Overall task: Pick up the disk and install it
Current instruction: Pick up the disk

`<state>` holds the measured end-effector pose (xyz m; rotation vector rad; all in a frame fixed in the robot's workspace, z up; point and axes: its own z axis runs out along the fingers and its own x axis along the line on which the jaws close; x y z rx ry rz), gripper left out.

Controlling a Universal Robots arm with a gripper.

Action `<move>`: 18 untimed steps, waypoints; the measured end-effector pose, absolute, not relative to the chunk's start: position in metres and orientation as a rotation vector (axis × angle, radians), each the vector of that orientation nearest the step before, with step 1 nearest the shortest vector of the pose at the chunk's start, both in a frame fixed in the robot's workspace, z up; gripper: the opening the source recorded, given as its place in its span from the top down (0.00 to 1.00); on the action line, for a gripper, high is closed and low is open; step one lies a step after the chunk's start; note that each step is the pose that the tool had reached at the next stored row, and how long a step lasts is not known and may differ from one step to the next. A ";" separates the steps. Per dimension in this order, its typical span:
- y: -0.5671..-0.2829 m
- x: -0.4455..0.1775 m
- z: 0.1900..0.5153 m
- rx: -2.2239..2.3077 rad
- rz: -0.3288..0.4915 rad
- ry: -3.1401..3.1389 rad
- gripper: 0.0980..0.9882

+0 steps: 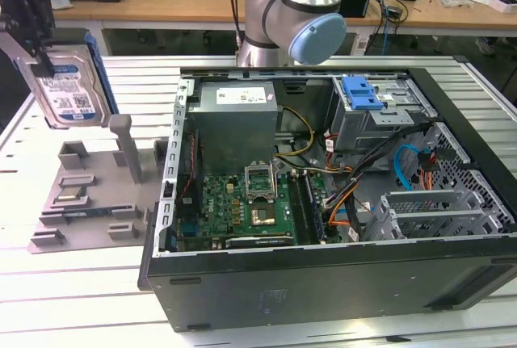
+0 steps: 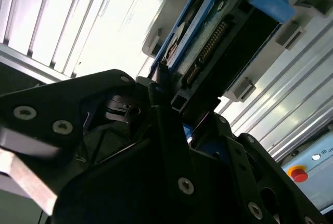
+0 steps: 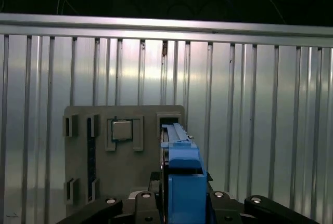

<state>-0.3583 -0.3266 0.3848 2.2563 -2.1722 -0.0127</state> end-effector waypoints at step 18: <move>-0.323 -0.330 0.495 2.256 -0.013 -2.172 0.70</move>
